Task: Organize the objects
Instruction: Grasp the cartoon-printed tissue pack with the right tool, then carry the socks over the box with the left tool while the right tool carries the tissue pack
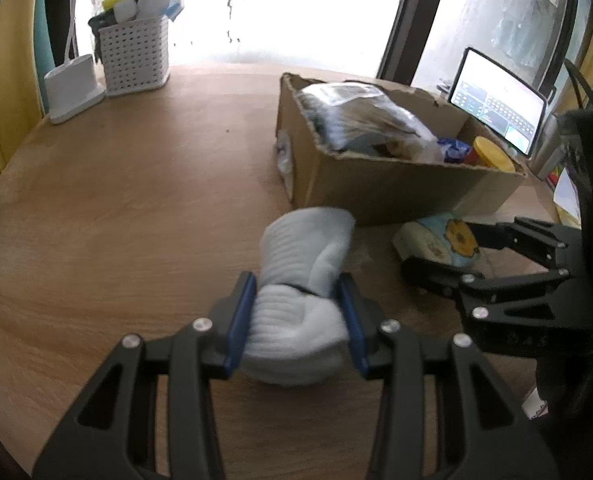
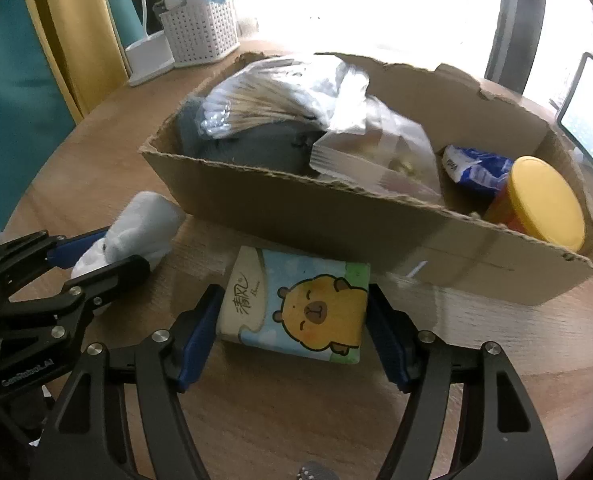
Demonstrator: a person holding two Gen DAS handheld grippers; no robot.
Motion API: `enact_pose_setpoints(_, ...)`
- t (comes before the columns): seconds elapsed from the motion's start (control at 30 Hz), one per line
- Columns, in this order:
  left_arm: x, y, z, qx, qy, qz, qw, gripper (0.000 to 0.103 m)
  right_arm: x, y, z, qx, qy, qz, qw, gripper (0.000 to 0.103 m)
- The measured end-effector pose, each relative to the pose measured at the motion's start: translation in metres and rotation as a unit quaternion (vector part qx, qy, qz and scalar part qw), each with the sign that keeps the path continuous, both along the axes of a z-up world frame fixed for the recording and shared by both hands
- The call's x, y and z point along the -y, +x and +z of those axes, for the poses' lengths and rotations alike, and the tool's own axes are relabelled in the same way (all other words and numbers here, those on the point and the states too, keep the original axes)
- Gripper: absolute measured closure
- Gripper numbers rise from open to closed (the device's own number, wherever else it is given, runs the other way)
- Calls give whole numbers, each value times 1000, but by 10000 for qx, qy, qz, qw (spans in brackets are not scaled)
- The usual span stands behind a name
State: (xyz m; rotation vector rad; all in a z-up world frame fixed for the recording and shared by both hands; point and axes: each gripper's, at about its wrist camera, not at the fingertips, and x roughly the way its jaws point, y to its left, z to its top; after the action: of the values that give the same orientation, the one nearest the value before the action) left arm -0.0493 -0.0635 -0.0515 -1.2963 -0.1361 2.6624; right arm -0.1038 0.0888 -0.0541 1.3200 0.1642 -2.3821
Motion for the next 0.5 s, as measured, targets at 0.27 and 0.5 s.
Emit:
enact_pose_setpoints(0.27,-17,5,11,-102,-31,12,9999,61,-25,9,5,-72,-61,-145,9999,30)
enact_pose_setpoints(0.5,-34,15,18,-206,-56,32,9998,62,-53,22,12,-215,-98,-317,9992,30)
